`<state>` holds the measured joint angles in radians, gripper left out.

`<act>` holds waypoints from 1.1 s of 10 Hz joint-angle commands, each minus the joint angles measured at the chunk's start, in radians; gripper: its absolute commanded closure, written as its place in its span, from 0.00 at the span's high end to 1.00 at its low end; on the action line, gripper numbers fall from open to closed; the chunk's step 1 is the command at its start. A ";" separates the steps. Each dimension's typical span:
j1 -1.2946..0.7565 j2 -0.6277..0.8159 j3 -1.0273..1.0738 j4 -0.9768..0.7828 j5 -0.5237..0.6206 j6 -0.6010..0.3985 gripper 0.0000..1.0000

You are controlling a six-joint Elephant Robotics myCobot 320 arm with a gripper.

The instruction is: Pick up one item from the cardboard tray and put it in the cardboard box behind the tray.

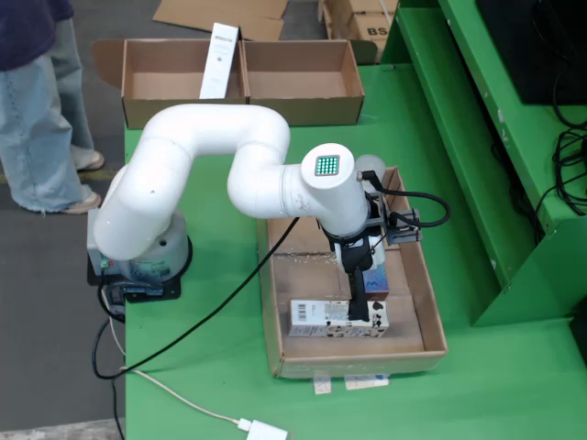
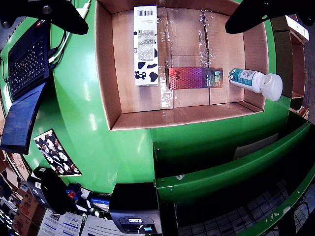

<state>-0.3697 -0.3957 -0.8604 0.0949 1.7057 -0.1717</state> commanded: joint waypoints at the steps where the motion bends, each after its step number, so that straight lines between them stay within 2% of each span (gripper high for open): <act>1: -0.008 0.011 0.013 0.035 0.006 -0.003 1.00; 3: 0.005 0.010 -0.023 0.058 -0.003 0.008 1.00; 5: 0.029 0.057 -0.244 0.212 -0.007 0.040 1.00; 11: 0.052 0.028 -0.385 0.342 -0.030 0.070 1.00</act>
<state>-0.3143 -0.3758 -1.1872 0.3941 1.6797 -0.1103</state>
